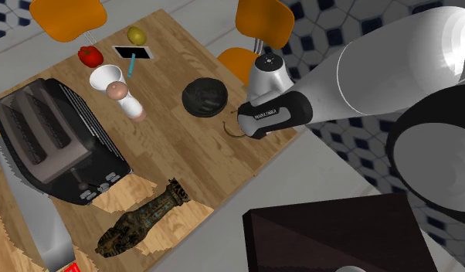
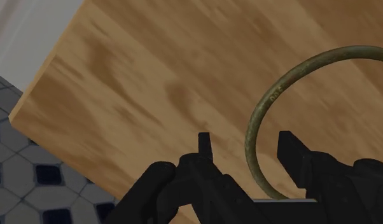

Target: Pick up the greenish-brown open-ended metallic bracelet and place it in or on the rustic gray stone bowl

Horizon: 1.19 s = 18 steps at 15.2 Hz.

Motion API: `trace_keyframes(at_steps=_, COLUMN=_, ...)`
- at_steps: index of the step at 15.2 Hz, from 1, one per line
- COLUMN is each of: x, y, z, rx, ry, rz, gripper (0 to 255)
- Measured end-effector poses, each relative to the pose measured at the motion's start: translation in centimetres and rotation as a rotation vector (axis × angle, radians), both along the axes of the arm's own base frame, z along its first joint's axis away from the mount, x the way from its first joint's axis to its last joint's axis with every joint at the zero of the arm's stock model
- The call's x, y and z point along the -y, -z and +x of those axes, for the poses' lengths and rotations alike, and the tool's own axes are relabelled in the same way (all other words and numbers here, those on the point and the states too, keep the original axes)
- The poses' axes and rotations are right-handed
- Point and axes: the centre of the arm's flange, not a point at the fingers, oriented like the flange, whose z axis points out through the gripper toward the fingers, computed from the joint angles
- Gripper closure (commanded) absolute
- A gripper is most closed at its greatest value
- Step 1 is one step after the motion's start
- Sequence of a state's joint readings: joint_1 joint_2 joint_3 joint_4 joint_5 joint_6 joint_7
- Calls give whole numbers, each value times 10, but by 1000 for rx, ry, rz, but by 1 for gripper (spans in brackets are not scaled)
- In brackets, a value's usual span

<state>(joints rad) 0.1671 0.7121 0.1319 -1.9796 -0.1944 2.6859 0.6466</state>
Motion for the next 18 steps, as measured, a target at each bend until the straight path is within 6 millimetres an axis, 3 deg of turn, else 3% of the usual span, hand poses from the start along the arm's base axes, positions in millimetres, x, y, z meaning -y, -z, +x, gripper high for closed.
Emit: trace_keyframes(at_steps=18, x=-5, y=-90, z=-2, rx=-1, ry=-6, rz=4, gripper=255)
